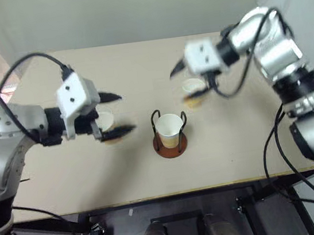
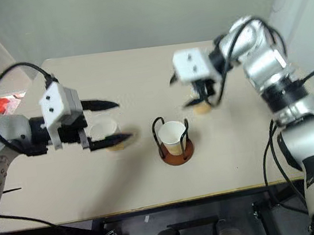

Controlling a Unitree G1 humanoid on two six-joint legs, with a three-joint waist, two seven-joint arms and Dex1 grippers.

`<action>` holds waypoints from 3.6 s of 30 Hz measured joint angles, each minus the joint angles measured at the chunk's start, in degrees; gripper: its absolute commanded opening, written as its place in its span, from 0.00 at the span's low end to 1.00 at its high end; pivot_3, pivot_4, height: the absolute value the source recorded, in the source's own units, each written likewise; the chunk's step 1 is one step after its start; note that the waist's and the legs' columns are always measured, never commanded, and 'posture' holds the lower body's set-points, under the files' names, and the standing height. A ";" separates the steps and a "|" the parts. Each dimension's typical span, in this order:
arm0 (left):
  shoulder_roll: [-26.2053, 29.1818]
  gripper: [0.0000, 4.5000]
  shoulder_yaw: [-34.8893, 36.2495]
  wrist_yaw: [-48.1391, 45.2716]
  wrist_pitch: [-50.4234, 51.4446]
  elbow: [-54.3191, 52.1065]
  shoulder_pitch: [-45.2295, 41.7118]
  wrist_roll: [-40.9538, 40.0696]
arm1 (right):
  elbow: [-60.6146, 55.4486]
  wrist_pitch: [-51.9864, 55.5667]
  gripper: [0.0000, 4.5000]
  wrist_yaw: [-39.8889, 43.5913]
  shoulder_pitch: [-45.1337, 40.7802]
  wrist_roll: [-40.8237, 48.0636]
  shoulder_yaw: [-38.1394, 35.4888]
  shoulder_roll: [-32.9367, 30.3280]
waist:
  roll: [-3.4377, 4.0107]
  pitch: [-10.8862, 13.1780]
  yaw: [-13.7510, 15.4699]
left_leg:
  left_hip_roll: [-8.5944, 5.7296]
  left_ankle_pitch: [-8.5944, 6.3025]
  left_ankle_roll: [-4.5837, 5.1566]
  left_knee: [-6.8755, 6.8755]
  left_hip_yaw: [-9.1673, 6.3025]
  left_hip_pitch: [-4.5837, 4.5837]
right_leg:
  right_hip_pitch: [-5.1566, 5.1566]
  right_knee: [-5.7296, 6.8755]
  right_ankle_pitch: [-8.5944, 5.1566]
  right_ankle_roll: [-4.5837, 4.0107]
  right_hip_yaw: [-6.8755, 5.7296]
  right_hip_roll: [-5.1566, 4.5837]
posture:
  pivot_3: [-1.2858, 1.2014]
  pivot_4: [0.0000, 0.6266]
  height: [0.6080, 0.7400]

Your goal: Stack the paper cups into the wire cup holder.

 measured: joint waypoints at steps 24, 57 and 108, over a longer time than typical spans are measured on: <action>-4.09 1.00 -2.92 5.04 -0.44 1.08 0.78 8.43 | 32.36 -7.93 0.82 -8.69 -1.86 -15.27 -1.29 7.81 | 0.00 0.00 -0.07 | 0.28 -0.25 -0.36 -0.31 0.18 -0.45 | -0.42 -0.41 0.39 0.62 -0.07 0.13 | 0.52 0.24 1.00; -3.45 1.00 -2.04 4.93 2.38 -2.25 1.64 7.03 | 34.41 -5.22 0.55 -12.88 1.01 -20.18 -5.19 9.89 | 0.01 0.01 -0.10 | 0.31 -0.20 -0.37 -0.22 0.25 -0.14 | -0.28 -0.03 0.32 0.51 -0.07 0.13 | 0.52 0.24 1.00; 11.32 1.00 28.74 -23.84 4.31 3.00 20.72 -16.70 | -29.05 4.38 0.01 16.17 10.02 14.94 6.56 -4.04 | -0.12 -0.07 -1.18 | 1.33 -0.50 -0.64 0.08 0.25 0.12 | -0.13 0.04 -0.18 -1.06 0.12 1.32 | 0.52 0.24 1.00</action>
